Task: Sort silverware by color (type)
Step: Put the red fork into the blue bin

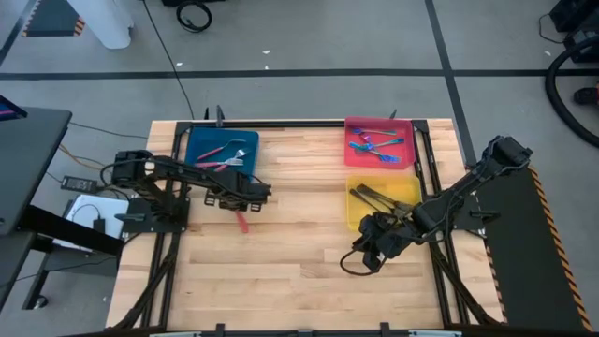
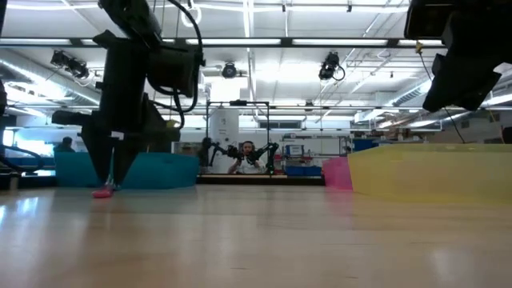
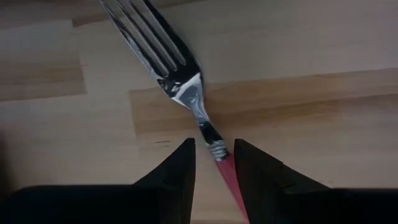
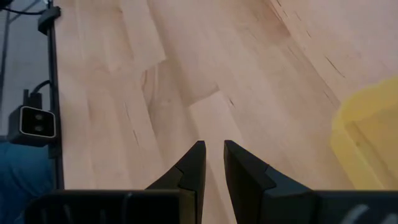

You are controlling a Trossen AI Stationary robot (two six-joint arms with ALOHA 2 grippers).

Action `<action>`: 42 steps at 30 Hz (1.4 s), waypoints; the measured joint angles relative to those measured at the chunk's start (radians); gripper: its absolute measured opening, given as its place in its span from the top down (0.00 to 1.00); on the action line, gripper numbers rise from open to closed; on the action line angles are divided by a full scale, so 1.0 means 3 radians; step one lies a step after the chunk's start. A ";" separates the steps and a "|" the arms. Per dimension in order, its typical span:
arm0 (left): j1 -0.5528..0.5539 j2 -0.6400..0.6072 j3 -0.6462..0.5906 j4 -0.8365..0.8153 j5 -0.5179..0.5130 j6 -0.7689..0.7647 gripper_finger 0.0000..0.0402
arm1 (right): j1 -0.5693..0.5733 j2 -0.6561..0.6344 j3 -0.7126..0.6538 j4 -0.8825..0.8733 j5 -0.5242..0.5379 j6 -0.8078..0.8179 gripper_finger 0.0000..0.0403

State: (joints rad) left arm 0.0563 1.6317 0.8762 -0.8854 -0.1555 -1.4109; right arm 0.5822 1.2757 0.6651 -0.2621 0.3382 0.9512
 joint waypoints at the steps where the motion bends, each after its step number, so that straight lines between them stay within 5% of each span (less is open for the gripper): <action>1: 0.0000 0.0021 -0.0002 -0.0011 0.0000 0.0000 0.73 | 0.0001 0.0002 0.0000 0.0000 0.0000 -0.0001 0.84; 16: -0.0034 0.0045 -0.0344 0.0328 -0.0009 0.0129 0.74 | 0.0026 0.0006 0.0000 0.0049 0.0006 -0.0011 0.84; 25: -0.0031 0.0008 -0.0339 0.0327 0.0027 0.0649 0.95 | 0.0026 0.0006 0.0000 0.0049 0.0005 -0.0034 0.84; 42: -0.0033 -0.0597 0.0452 -0.0555 0.0295 0.1773 0.98 | -0.0035 0.0008 0.0000 0.0066 0.0003 -0.0265 0.84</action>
State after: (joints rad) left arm 0.0463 1.4527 1.0118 -1.0519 -0.0669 -0.8789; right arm 0.5716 1.2781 0.6651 -0.2423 0.3389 0.8718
